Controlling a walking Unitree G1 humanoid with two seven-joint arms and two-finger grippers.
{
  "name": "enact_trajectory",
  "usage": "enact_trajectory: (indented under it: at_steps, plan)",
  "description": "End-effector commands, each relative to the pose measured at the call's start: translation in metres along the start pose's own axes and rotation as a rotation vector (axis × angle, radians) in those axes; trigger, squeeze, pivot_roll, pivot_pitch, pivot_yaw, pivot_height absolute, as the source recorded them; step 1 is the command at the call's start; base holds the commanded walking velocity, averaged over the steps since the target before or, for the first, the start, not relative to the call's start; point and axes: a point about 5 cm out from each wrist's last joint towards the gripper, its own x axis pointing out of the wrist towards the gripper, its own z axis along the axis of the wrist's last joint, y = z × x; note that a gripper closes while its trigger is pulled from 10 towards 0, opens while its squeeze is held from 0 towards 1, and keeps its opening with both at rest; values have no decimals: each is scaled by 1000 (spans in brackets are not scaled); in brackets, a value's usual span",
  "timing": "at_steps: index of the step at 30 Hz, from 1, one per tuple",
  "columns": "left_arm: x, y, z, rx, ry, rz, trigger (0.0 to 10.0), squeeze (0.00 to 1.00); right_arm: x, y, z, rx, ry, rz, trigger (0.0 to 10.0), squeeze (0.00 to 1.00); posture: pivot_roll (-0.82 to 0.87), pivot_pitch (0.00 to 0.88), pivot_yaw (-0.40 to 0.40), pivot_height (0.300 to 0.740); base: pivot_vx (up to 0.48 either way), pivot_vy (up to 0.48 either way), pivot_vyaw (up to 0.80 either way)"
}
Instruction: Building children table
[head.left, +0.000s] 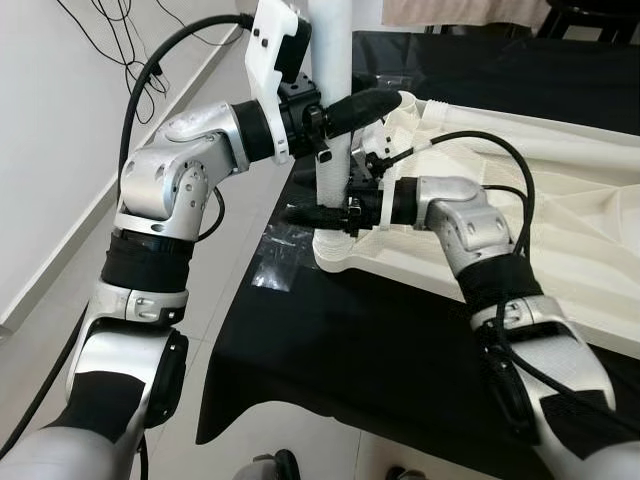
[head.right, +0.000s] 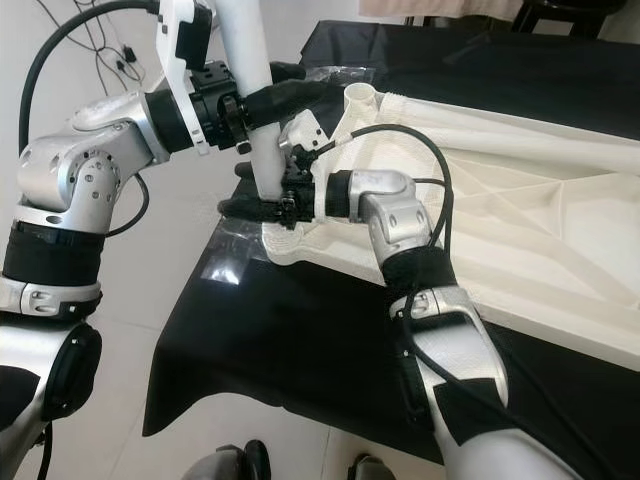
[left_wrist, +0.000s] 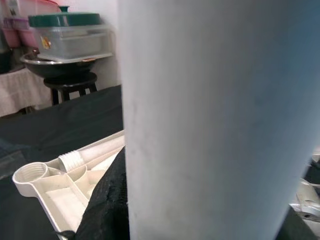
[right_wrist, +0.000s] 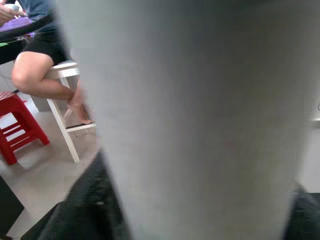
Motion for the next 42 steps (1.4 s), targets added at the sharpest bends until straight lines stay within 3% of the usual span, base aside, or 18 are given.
enact_trajectory:
  at_steps: [1, 8, 9, 10, 11, 12, 16, 19, 20, 24, 26, 31, 32, 34, 35, 37, 38, 42]
  plan:
    - [18, -23, -6, -36, 4, -171, 0, 0, 28, 14, 0, -9, 18, 117, 0, 0, 33, 211, 85, 740, 0, 0, 0]
    - [20, -25, -7, -29, 12, -189, 0, 0, 26, 8, -2, -12, 5, 86, 0, 0, 19, 205, 92, 740, 0, 0, 0]
    - [20, -24, -7, -33, 8, -176, 0, 282, 25, 6, -4, -15, 0, 56, 0, 0, 10, 205, 90, 740, 0, 0, 0]
    - [21, -23, -7, -36, 4, -166, 3961, 1000, 24, 5, -4, -17, -3, 35, 0, 0, 10, 205, 90, 740, 0, 0, 0]
    - [21, -23, -7, -36, 4, -166, 3961, 1000, 24, 5, -4, -17, -3, 35, 0, 0, 10, 205, 90, 740, 0, 0, 0]
    - [21, -22, -8, -29, 12, -162, 9922, 1000, 22, 4, -6, -17, -6, 1, 0, 0, 0, 204, 86, 740, 0, 0, 0]
    - [24, -20, -10, -38, 19, -112, 10000, 1000, 19, 4, -29, -27, 89, -289, 0, 0, -8, 202, 66, 740, 0, 0, 0]
    - [24, -19, -10, -38, 19, -107, 10000, 1000, 19, 5, -33, -36, 110, -340, 0, 0, -8, 202, 66, 740, 0, 0, 0]
    - [23, -19, -8, -44, 19, -110, 10000, 0, 27, 27, -56, 74, 142, -504, 0, 0, 10, 201, 48, 740, 0, 0, 0]
    - [22, -18, -8, -52, 23, -113, 10000, 0, 29, 43, -68, 139, 143, -656, 0, 0, 11, 209, 69, 740, 0, 0, 0]
    - [21, -18, -10, -57, 40, -122, 10000, 0, 29, 51, -75, 225, 124, -866, 0, 0, 13, 189, 79, 740, 0, 0, 0]
    - [22, -18, -12, -41, 57, -127, 10000, 0, 38, 41, -65, 205, 82, -895, 0, 0, 7, 182, 83, 740, 0, 0, 0]
    - [23, -18, -11, -42, 52, -133, 0, 0, 37, 38, -62, 199, 81, -906, 0, 0, 5, 176, 82, 740, 0, 0, 0]
    - [23, -18, -11, -41, 48, -139, 0, 0, 37, 37, -60, 194, 80, -914, 0, 0, 4, 176, 82, 740, 0, 0, 0]
    - [23, -18, -11, -39, 47, -141, 0, 0, 36, 36, -58, 188, 83, -912, 3608, 0, 4, 176, 84, 740, 0, 0, 0]
    - [23, -18, -11, -38, 46, -141, 0, 0, 36, 35, -58, 184, 85, -910, 3608, 0, 4, 175, 85, 740, 0, 0, 0]
    - [24, -19, -11, -36, 48, -143, 0, 0, 33, 35, -51, 176, 85, -929, 10000, 0, 4, 174, 86, 740, 0, 0, 0]
    - [24, -19, -10, -31, 50, -149, 0, 0, 28, 28, -38, 146, 43, -918, 10000, 24, 7, 171, 87, 740, 0, 0, 0]
